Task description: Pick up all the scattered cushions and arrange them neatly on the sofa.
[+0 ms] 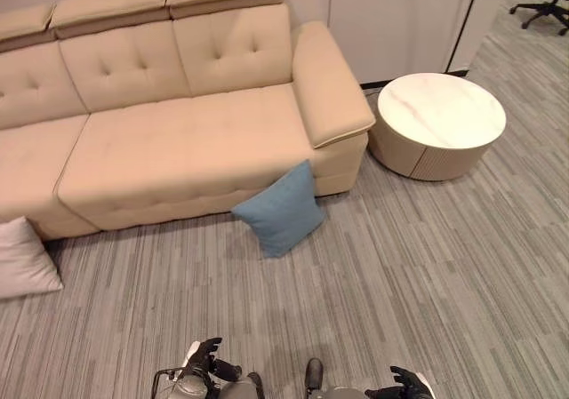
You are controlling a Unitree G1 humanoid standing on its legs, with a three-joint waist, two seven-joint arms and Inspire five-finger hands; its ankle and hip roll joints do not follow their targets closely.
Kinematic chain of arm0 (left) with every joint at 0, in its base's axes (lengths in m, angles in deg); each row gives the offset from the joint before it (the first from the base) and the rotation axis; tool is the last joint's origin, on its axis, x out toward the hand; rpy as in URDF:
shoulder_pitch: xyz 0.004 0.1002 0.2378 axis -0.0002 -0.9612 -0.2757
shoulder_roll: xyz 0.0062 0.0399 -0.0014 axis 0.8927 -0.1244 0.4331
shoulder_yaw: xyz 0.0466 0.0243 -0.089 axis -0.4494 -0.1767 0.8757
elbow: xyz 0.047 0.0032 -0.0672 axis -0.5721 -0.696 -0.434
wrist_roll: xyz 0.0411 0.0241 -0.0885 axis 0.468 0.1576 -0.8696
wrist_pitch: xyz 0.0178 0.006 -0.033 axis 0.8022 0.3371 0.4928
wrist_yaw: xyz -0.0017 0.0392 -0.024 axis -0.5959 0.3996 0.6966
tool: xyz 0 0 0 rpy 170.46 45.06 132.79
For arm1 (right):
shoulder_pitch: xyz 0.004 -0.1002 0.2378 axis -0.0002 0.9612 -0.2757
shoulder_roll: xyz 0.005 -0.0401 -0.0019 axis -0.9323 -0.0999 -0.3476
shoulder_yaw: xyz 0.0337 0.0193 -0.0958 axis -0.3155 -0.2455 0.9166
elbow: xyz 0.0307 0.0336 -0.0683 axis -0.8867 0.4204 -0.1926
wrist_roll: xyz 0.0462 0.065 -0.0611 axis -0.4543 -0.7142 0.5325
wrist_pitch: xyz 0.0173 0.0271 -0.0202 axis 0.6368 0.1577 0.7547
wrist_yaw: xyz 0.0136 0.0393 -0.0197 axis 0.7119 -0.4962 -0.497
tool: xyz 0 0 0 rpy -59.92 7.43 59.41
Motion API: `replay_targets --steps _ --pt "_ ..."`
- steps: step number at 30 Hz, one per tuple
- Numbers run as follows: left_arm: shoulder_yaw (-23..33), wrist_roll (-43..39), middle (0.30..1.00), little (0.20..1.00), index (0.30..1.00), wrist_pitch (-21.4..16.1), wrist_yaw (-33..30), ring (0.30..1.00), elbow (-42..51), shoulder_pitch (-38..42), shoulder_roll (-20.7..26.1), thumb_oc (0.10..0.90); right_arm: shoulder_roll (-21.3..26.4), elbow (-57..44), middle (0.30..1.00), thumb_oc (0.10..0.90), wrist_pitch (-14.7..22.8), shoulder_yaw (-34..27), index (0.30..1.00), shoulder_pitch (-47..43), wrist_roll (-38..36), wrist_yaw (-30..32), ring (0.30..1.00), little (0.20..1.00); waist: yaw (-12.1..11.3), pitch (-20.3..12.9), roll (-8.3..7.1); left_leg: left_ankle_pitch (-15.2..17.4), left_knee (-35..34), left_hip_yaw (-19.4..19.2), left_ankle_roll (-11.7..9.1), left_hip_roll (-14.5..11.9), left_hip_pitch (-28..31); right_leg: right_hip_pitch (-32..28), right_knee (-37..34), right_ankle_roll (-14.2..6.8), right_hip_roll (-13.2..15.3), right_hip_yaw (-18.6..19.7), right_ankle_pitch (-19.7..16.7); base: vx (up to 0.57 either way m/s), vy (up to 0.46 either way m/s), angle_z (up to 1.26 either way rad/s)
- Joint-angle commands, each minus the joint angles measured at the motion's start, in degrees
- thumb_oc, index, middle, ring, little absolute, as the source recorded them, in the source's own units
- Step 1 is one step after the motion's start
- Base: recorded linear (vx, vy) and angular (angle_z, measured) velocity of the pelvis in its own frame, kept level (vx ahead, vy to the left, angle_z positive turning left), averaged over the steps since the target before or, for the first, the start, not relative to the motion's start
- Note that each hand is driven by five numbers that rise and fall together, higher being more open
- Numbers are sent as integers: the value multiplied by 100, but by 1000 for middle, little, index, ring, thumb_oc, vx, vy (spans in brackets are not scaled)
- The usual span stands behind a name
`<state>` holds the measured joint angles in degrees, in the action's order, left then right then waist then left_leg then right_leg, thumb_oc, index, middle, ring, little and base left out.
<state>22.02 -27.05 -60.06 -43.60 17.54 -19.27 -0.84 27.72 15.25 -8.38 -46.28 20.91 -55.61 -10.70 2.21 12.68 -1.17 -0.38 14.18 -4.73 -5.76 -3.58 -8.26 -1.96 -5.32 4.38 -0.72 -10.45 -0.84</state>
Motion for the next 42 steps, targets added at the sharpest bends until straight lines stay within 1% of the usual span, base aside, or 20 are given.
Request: replay_targets --steps 1,4,7,11,14,15,16,17,19,22,24,25,28,32,33,36,37,39,40,42 --pt "-158 -65 900 900 900 -76 -133 900 -70 -43 -41 800 222 -7 900 800 119 16 900 104 -113 133 900 900 -62 -149 11 137 -339 43 287 245 -50 -294 333 -740 246 466 464 178 63 -14" --pt "-153 -35 900 900 900 -79 -107 900 -82 -49 -10 800 326 129 900 800 113 -13 900 109 -108 151 900 900 -147 -126 54 -196 -755 28 261 267 -283 -464 277 -748 148 580 548 153 55 -5" --pt "-78 -51 900 900 900 -69 -94 900 -125 -110 1 800 310 138 900 800 119 -36 900 119 -99 130 900 900 -193 -164 49 -180 -872 63 304 296 -184 -525 272 -773 121 672 600 174 92 -37" --pt "78 -73 900 900 900 -46 -60 900 -208 -198 47 800 291 140 900 800 127 -14 900 98 -23 55 900 900 -281 -282 -38 34 -875 -12 467 403 7 -513 592 -891 267 745 717 189 132 -47" --pt "144 -82 900 900 900 -25 -33 900 -179 -206 113 800 299 -53 900 800 133 -38 900 62 -53 -23 900 900 -319 -305 -44 242 -912 -121 637 433 232 -163 1454 -1109 426 708 656 124 120 -35" --pt "144 -82 900 900 900 -25 -33 900 -179 -206 113 800 299 -55 900 800 132 -38 900 63 -53 -23 900 900 -324 -305 -46 244 -911 -127 639 434 233 -155 1468 -1110 428 714 664 86 88 -41" --pt "155 -92 900 900 900 -13 -29 900 -160 -204 137 800 303 -128 900 800 135 -39 900 42 -54 -38 900 900 -303 -261 -24 302 -905 -123 701 439 324 65 1895 -1181 466 710 549 84 97 -31" --pt "143 -109 900 900 900 -4 -39 900 -113 -191 178 800 327 -291 900 800 152 -21 900 -10 -87 -58 900 900 -213 -116 14 390 -851 -130 832 445 442 475 2660 -1322 505 738 153 103 123 -13" --pt "139 -93 900 900 900 -5 -26 900 -100 -189 212 800 350 -422 900 800 174 -36 900 3 -88 -83 900 900 -158 -50 100 470 -862 -114 886 426 577 791 3082 -1322 553 669 101 115 92 -2" --pt "77 -18 900 900 900 -18 29 900 -118 -164 208 800 410 -246 900 800 139 -79 900 -243 -102 -44 900 900 -184 -90 168 606 -944 -41 884 435 809 910 2629 -1184 800 284 289 190 -24 13" --pt "76 -31 900 900 900 -31 63 900 -144 -148 193 800 451 -193 900 800 133 -71 900 -338 -100 -38 900 900 -166 -112 187 668 -1019 -20 849 409 949 1027 2152 -1150 903 120 256 172 -87 3" --pt "76 -31 900 900 900 -31 63 900 -144 -148 192 800 452 -192 900 800 134 -71 900 -339 -100 -38 900 900 -160 -104 192 671 -1022 -13 847 404 960 1010 2143 -1149 899 111 256 146 -85 -6" --pt "63 54 900 900 900 -55 107 900 -228 -120 193 800 481 -65 900 800 91 -71 900 -334 -134 -110 900 900 -43 -134 119 774 -1202 175 720 434 1300 1106 1277 -1251 818 292 1 257 -208 4" --pt "40 25 900 900 900 -71 102 900 -276 -129 120 800 474 26 900 800 108 -54 900 -320 -170 -104 900 900 -78 -245 72 765 -1111 250 515 289 1323 768 979 -1092 682 225 33 175 -318 48" --pt "19 -110 900 900 900 -90 157 900 -219 -88 46 800 489 70 900 800 175 -78 900 -350 -343 -102 900 900 -132 -132 28 214 -20 249 145 28 746 375 694 -833 526 106 179 47 -404 26" --pt "4 -221 900 900 900 -93 135 900 -136 -22 39 800 516 55 900 800 178 -77 900 -371 -453 -57 900 900 -165 29 -58 -7 831 122 137 -154 233 173 554 -653 463 0 266 52 -299 71" --pt "2 -259 900 900 900 -94 138 900 -124 -44 36 800 529 72 900 800 177 -93 900 -326 -503 -71 900 900 -185 40 -76 48 884 26 186 -139 77 68 480 -627 449 -36 308 204 -173 34" --pt "11 -181 900 900 900 -68 158 900 -161 -122 27 800 537 108 900 800 171 -111 900 -218 -489 -61 900 900 -198 -49 -61 302 59 -329 306 29 -73 -95 368 -680 412 -155 444 244 -66 5" --pt "11 -181 900 900 900 -68 158 900 -161 -124 27 800 536 108 900 800 171 -111 900 -217 -489 -61 900 900 -201 -46 -67 293 38 -335 308 36 -57 -101 368 -682 419 -151 446 159 28 12" --pt "7 -124 900 900 900 -70 153 900 -148 -156 38 800 535 126 900 800 158 -137 900 -159 -480 -53 900 900 -194 -83 -8 13 -407 -613 306 58 -233 -220 343 -695 330 -212 558 164 29 33"
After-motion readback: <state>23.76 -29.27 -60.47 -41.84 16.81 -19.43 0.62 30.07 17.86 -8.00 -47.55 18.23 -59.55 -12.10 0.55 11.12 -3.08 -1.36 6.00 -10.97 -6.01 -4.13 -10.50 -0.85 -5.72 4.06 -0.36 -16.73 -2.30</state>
